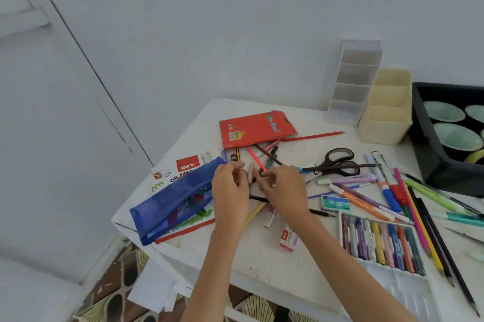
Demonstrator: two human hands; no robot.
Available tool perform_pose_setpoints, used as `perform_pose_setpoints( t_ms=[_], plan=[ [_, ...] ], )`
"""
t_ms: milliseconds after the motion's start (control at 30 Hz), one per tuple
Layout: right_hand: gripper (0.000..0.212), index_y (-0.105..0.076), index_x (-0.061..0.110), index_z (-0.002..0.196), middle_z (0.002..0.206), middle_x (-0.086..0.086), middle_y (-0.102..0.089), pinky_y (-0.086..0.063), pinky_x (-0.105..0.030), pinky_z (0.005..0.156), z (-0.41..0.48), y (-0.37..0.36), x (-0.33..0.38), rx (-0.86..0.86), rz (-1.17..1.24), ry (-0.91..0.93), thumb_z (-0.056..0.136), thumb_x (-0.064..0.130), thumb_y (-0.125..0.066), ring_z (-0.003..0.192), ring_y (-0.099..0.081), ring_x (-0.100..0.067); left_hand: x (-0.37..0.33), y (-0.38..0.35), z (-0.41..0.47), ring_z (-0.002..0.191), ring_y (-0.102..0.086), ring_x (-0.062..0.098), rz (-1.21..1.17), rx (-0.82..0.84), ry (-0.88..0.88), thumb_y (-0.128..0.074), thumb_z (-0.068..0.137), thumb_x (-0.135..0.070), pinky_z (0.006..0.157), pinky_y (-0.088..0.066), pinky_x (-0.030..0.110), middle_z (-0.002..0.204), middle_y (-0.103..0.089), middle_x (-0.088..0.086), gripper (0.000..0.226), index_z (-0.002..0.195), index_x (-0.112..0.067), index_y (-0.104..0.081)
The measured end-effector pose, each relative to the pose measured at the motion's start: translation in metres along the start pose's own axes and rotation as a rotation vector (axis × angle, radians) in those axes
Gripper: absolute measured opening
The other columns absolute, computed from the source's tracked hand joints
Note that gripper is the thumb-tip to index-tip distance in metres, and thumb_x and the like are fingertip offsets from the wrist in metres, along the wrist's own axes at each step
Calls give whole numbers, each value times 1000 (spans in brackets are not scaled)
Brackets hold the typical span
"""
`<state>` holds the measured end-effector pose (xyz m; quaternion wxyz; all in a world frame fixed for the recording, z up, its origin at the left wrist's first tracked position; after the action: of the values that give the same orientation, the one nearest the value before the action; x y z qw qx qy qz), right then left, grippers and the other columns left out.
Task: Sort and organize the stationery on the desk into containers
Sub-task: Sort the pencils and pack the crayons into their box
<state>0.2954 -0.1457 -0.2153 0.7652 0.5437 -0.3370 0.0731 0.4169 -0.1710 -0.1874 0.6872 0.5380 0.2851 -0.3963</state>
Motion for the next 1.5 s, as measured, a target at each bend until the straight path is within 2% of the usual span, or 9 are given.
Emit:
perform_pose_setpoints(
  t_ms=[200, 367, 500, 600, 767, 1067, 1233, 1333, 1500],
  plan=[
    [24, -67, 23, 96, 96, 1, -61, -37, -34, 87, 16, -19, 7, 3, -259, -67, 92, 41, -52, 101, -51, -20, 14, -2, 21, 90, -60, 11, 25, 44, -3, -53, 93, -9, 80, -46, 17, 106, -65, 6, 21, 110, -9, -64],
    [36, -70, 16, 66, 61, 1, -63, -51, -31, 58, 17, -14, 4, -142, 182, -210, 90, 39, -57, 62, -60, -14, 15, -21, 36, 92, -62, 20, 239, 227, -42, -49, 95, -9, 81, -45, 25, 103, -63, 6, 20, 107, -8, -64],
    [25, -66, 16, 74, 63, 9, -61, -44, -19, 59, 13, 4, -4, -183, 406, -323, 90, 33, -60, 62, -58, -5, 6, -40, 39, 94, -56, 22, 526, 336, -211, -45, 96, -13, 78, -40, 31, 97, -63, 8, 21, 94, -7, -64],
    [19, -66, 14, 79, 66, 11, -61, -38, -8, 54, 8, 9, -14, -186, 479, -375, 89, 30, -62, 63, -57, 1, 2, -50, 38, 99, -49, 20, 656, 341, -262, -44, 95, -9, 79, -35, 29, 103, -59, 6, 17, 98, -10, -61],
    [17, -67, 15, 81, 69, 8, -63, -40, -9, 55, -5, 18, -23, -225, 522, -387, 89, 29, -63, 63, -57, -2, -1, -57, 35, 100, -50, 20, 715, 365, -235, -47, 94, -7, 84, -39, 29, 108, -55, 7, 16, 106, -9, -57],
    [8, -69, 17, 87, 72, 3, -67, -44, -9, 55, -34, 38, -36, -325, 642, -442, 88, 24, -65, 65, -59, -6, -15, -35, 17, 83, -57, 11, 223, 141, -59, -59, 90, -17, 72, -45, 17, 103, -57, 4, 15, 104, -13, -61],
    [21, -63, 25, 108, 75, -6, -68, -49, -23, 65, -60, 46, -50, -348, 735, -510, 88, 23, -65, 72, -64, -17, -19, -32, -22, 71, -57, 1, -186, 270, -12, -60, 90, -20, 64, -45, 6, 92, -64, -1, 19, 106, -12, -67],
    [29, -59, 26, 116, 76, -3, -68, -55, -28, 72, -81, 52, -53, -370, 742, -520, 88, 19, -64, 74, -65, -15, -16, -38, -50, 59, -56, 4, -356, 393, 87, -60, 91, -25, 61, -50, 15, 69, -62, -6, 12, 96, -17, -68],
    [21, -63, 19, 109, 71, -5, -68, -57, -37, 76, -117, 61, -61, -404, 759, -520, 89, 13, -62, 73, -66, -20, -11, -46, -95, 53, -53, 4, -452, 497, 210, -63, 89, -21, 52, -44, 15, 63, -60, 0, 13, 95, -13, -70]
  ],
)
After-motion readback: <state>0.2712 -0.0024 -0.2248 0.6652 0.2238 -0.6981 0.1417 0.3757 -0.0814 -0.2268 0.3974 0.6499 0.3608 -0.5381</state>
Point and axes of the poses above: each hand's wrist, its own z-axis towards the middle knuckle, its own y-axis out of the back of the hand, x = y × z, the point moved 4 cm from there along z, towards the middle knuckle
